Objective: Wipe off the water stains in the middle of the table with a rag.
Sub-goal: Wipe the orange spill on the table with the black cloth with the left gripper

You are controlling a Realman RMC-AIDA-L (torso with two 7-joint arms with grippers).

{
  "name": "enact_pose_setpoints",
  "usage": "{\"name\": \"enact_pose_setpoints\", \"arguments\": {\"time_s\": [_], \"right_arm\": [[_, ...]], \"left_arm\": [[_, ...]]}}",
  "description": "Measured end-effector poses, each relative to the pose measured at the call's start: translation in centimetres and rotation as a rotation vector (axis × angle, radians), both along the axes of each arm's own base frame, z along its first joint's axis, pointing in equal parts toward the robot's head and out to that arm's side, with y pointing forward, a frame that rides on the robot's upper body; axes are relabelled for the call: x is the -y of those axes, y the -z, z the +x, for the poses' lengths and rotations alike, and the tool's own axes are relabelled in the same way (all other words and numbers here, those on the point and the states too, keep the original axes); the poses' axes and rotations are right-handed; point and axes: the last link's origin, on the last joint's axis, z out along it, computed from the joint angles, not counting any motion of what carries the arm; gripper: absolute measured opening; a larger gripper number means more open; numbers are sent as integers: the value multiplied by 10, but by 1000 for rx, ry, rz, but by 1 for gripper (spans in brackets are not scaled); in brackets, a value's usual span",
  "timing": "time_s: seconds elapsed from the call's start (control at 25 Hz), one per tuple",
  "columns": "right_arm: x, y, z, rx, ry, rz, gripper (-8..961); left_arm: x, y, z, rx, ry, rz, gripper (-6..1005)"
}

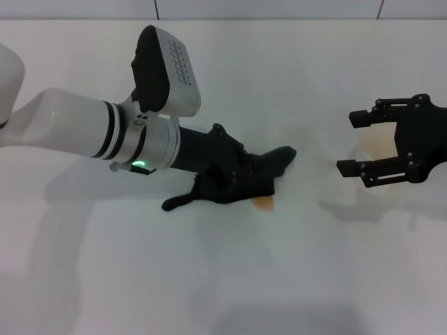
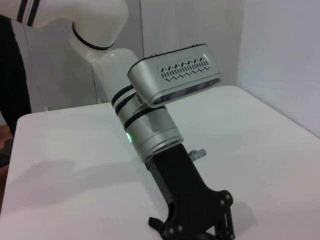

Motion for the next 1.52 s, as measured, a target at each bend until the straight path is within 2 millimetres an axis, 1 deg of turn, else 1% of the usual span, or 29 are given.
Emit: {"name": "enact_pose_setpoints", "arguments": {"time_s": [0.24,0.52,0.64,0.76,1.0,1.2,1.36,1.52], "right_arm": [[-1,0,-1,0,-2,2,800],[-2,0,-1,-1,-1,7,798],[-2,-1,-1,-1,-2,8,798],[-2,-1,-1,-1,-2,10,797],[-2,-1,-1,0,-1,9,796],[-2,-1,-1,-1,0,11,795],[-2,-2,0,-1,2,13,795],[-2,-2,0,-1,2,13,794]], "left_arm": [[13,5,4,10,29,-80,86],[31,16,11,5,82,-182,86],[36,21,14,-4,104,-209,86],[37,22,16,-7,119,-209,86],[28,19,12,-21,104,-157,86],[18,15,3,-55,82,-95,85],[6,2,-4,-60,47,-39,87],[-5,-16,-16,-48,2,22,90]]}}
